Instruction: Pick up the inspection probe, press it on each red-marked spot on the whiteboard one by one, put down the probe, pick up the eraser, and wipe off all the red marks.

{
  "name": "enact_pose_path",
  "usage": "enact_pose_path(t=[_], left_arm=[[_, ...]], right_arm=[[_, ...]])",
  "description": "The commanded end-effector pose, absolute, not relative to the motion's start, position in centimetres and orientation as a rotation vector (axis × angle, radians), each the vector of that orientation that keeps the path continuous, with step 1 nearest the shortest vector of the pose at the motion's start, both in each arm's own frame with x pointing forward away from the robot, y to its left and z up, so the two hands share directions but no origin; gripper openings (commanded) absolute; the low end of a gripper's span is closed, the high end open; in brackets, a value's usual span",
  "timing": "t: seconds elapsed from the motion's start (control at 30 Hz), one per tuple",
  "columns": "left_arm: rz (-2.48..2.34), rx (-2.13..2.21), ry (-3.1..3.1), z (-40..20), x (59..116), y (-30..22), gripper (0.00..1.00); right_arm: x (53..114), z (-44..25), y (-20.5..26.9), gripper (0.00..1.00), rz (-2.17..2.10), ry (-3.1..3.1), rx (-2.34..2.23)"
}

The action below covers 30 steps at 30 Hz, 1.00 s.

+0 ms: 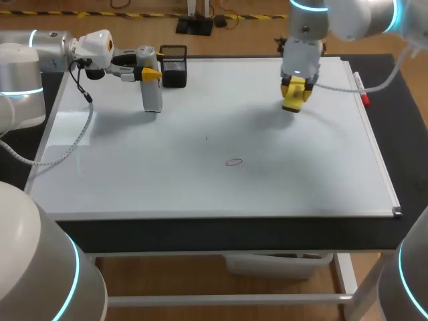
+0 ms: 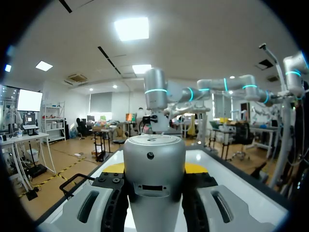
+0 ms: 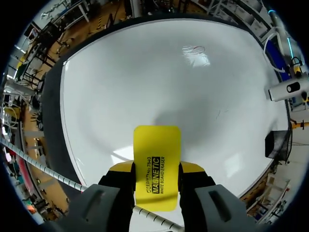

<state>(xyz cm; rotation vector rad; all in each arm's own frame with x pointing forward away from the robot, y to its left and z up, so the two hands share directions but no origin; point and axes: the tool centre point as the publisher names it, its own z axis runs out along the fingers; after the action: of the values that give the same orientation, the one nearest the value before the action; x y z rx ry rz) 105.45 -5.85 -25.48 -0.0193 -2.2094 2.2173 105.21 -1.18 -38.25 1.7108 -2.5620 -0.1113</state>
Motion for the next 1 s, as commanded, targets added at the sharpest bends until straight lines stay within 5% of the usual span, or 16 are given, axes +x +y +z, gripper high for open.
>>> enact_pose_path(t=[0.03, 1.0], left_arm=[[2.216, -0.019, -2.212, -25.3, 105.4, -5.9, 0.00], [2.216, -0.019, -2.212, -25.3, 105.4, -5.9, 0.00]], right_arm=[[105.0, -38.5, -3.7, 0.00, -0.123, -2.595, 1.681], [104.6, -39.5, -8.5, 0.00, -0.127, -2.651, 1.526]])
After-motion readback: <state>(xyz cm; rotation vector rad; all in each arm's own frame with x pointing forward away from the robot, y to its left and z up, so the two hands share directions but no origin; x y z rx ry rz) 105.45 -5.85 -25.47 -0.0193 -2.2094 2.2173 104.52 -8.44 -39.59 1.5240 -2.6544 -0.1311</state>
